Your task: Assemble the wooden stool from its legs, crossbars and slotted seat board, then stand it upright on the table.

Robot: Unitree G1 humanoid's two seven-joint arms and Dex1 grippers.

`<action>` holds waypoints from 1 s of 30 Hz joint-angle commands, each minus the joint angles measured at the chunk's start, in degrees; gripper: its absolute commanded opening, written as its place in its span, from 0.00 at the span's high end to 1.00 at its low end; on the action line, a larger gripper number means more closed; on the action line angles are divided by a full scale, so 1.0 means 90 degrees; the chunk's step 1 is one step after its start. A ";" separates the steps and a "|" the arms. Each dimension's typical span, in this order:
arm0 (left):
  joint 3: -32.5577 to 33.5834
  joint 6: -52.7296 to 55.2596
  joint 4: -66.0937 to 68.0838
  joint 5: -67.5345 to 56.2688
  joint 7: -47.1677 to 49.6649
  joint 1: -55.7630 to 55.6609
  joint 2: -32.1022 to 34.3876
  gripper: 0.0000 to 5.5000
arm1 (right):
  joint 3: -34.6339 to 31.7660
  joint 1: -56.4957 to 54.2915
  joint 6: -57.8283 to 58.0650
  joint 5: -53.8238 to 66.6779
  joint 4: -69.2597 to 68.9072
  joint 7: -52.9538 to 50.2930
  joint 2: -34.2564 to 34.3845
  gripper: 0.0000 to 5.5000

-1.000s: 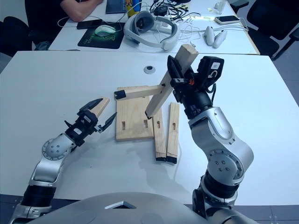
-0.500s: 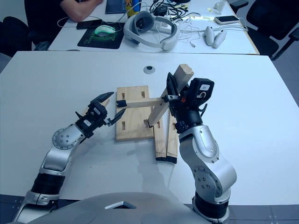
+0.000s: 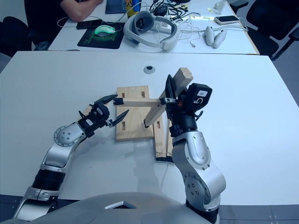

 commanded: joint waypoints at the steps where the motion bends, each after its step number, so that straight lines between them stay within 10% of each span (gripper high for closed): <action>1: -0.0056 -0.0020 0.0102 -0.0031 -0.0109 -0.0166 0.0037 0.33 | 0.0085 0.0172 -0.0278 -0.0138 0.0088 0.0008 0.0194 0.81; 30: -0.0278 -0.0049 0.0087 0.0042 0.0065 0.0048 -0.0113 0.33 | 0.0041 -0.0170 -0.1151 0.0125 0.1162 0.0087 0.0405 0.81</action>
